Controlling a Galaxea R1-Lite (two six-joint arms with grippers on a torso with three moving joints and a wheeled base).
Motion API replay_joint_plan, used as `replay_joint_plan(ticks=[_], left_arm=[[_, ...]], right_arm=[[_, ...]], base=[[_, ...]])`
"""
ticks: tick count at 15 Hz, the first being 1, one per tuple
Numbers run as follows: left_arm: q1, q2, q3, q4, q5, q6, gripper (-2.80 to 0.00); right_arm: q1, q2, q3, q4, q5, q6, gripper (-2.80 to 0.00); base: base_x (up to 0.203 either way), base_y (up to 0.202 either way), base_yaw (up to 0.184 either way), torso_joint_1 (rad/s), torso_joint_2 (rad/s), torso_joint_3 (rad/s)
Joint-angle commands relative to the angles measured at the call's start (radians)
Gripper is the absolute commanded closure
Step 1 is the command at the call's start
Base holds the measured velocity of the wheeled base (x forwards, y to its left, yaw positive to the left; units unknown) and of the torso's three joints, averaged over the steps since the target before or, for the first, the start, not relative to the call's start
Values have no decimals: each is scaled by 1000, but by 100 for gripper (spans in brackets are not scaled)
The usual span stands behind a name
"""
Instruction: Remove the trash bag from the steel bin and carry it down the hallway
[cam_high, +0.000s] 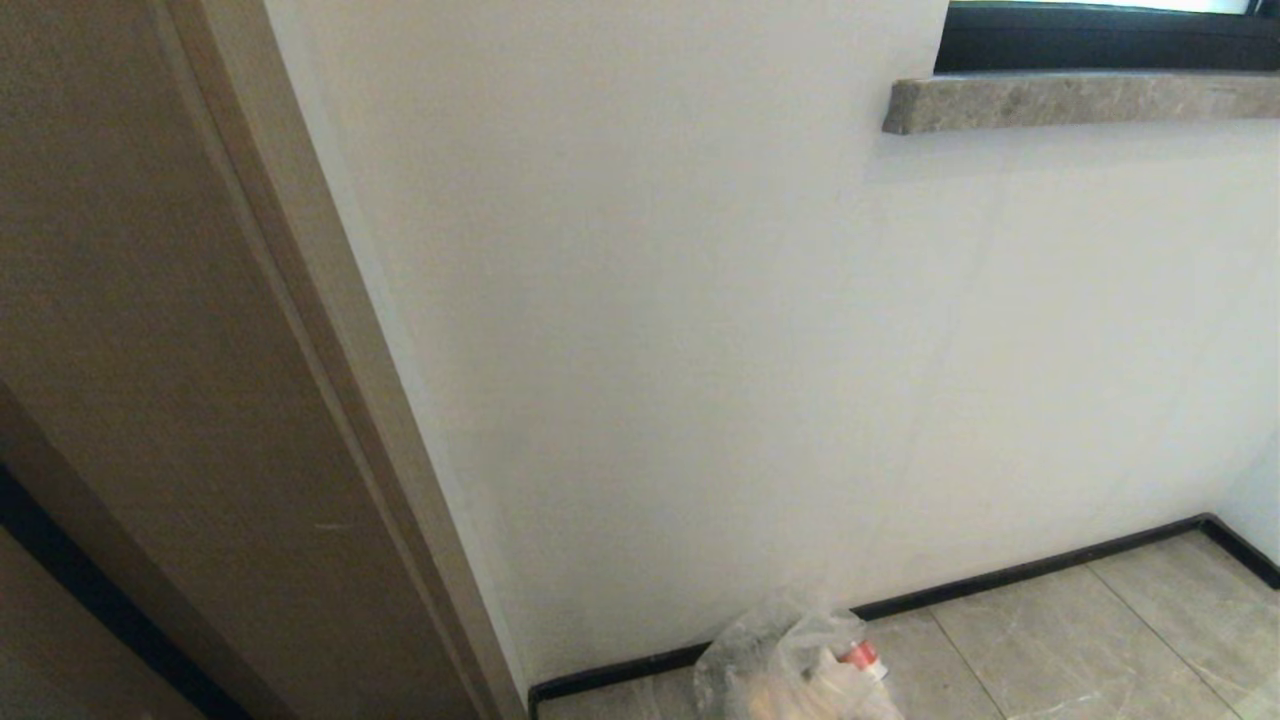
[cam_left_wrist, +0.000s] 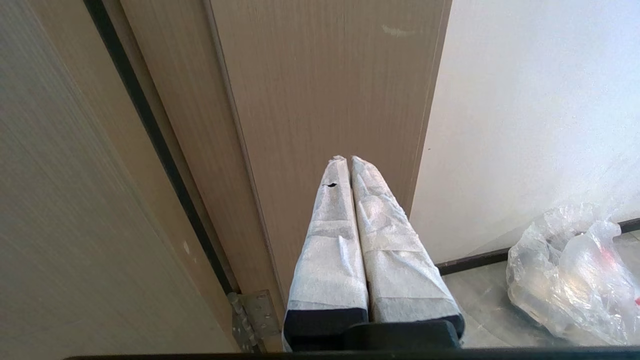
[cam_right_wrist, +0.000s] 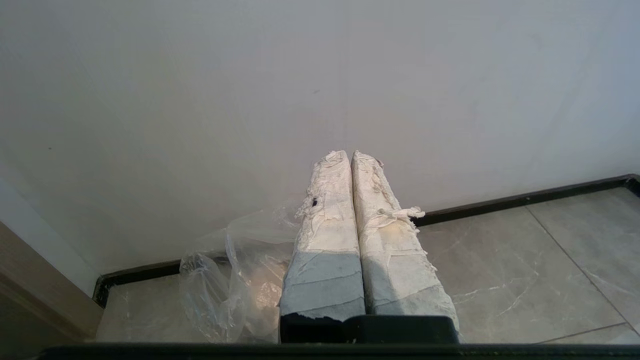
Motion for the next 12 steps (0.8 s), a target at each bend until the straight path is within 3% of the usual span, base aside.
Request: replay_joint_plan(ticks=[1,12], left_arm=[[0,0,0,0,0,0,0],[0,0,0,1,0,0,0]], right_arm=[[0,2,0,0,-1,0,0],[0,2,0,-1,-1,0,0]], base=[[0,0,0,0,0,0],[0,0,0,0,0,0]])
